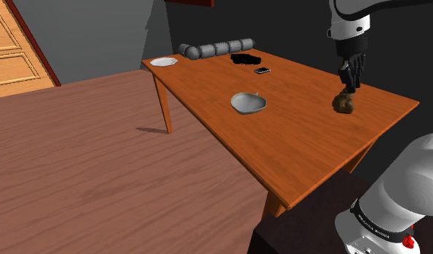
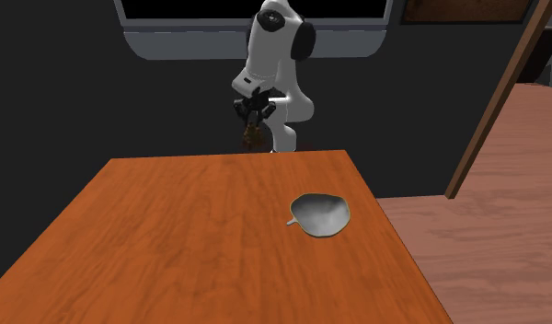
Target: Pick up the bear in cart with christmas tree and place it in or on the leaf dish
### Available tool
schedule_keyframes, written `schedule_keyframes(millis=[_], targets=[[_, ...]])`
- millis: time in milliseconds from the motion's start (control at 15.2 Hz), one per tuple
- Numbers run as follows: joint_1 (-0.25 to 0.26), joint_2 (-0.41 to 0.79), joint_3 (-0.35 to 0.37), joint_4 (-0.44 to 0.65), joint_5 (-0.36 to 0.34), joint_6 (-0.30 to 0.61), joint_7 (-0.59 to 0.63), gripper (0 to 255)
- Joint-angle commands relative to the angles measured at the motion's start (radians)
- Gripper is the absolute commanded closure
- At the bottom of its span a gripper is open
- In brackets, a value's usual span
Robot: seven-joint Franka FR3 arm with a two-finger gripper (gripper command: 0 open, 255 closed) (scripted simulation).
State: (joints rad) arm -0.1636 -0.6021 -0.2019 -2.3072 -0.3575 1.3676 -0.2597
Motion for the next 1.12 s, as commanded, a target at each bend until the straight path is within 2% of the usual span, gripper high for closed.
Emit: schedule_keyframes(millis=[0, 132, 462, 1056], targets=[[0.000, 0.000, 0.004, 0.028, 0.001, -0.027, -0.007, 255], [0.000, 0.003, 0.007, 0.053, 0.002, -0.049, -0.013, 255], [0.036, 0.166, 0.050, 0.198, 0.068, -0.048, 0.047, 255], [0.085, 0.479, 0.110, 0.538, 0.152, -0.097, 0.131, 255]])
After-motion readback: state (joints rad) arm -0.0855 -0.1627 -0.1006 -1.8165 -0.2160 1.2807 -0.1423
